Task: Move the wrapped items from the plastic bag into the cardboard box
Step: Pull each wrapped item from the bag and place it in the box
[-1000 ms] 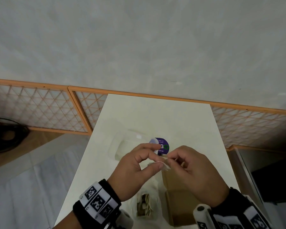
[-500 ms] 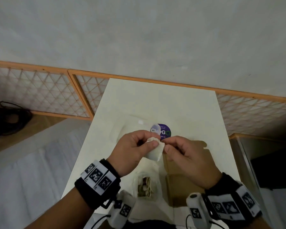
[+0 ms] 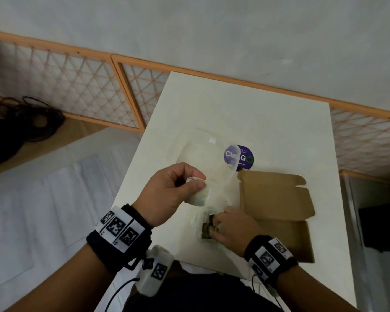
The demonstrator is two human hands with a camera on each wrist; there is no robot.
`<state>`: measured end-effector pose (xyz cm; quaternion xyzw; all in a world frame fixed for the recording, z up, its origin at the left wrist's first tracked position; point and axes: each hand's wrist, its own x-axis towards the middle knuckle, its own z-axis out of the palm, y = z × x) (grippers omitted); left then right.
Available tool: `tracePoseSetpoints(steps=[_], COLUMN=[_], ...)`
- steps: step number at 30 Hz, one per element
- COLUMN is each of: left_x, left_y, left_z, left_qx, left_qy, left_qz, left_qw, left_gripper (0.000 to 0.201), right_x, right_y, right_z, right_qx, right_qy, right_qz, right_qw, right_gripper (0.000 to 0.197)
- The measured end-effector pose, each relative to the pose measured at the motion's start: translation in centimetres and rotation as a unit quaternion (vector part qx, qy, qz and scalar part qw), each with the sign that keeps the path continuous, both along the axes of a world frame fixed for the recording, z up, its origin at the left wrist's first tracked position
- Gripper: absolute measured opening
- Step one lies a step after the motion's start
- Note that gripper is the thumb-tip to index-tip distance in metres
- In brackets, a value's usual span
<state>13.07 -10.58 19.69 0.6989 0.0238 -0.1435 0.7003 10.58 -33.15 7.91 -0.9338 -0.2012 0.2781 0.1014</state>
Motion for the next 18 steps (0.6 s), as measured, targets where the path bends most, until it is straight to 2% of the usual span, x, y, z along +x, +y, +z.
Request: tracePoseSetpoints(steps=[3, 5, 7, 13, 18], left_x=[-0.3, -0.4, -0.4, -0.1, 0.3], left_y=[0.1, 0.0, -0.3, -0.9, -1.3], left_z=[0.0, 0.0, 0.1, 0.1, -0.2], left_qx=[0.006, 0.013, 0.018, 0.042, 0.055], left_qy=[0.009, 0.007, 0.008, -0.004, 0.000], left_qz=[0.004, 0.000, -0.002, -0.013, -0.025], left_qw=[1.000, 1.000, 1.000, 0.999, 0.998], left_gripper=[0.006, 0.006, 0.006, 0.005, 0.004], right_x=[0.0, 0.2, 0.8, 1.5, 1.7], right_y=[0.5, 0.7, 0.5, -1.8, -3.1], right_z=[-0.9, -1.3, -1.4, 0.3, 2.5], right_qx=[-0.041, -0.045, -0.033, 0.074, 0.171], right_qy=[-0.039, -0.051, -0.043, -0.003, 0.018], right_qz=[0.027, 0.019, -0.006, -0.117, -0.198], right_qw=[0.998, 0.998, 0.999, 0.990, 0.965], right_gripper=[0.037, 0.023, 0.020, 0.013, 0.012])
